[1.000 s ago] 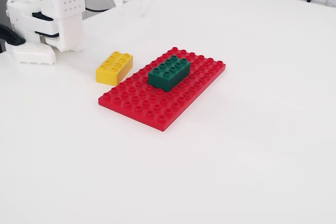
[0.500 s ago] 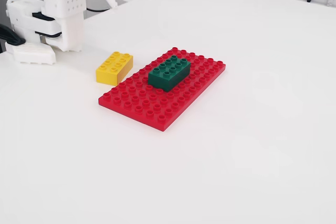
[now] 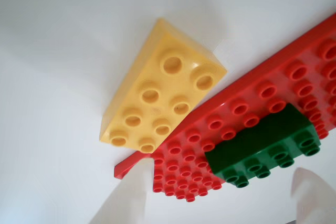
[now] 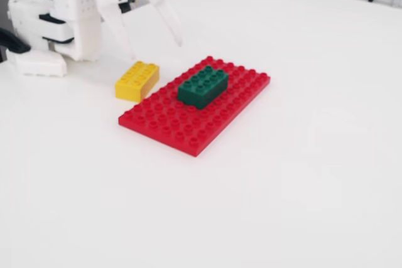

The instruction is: Put yellow lego brick onto the green one

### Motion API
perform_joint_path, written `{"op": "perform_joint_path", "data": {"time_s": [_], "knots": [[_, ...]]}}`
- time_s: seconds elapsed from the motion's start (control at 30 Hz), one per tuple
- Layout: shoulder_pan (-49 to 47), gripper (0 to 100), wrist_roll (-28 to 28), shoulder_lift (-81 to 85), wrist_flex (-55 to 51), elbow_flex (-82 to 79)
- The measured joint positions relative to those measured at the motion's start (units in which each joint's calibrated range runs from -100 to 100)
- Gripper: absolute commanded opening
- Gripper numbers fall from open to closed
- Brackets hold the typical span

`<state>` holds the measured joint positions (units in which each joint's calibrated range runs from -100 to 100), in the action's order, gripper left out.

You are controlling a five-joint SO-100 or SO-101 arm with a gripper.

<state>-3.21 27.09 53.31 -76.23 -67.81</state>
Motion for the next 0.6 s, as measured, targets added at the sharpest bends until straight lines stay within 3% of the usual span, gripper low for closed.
{"op": "perform_joint_path", "data": {"time_s": [0.6], "knots": [[-0.4, 28, -5.9, -1.3, 3.7, -1.4]]}}
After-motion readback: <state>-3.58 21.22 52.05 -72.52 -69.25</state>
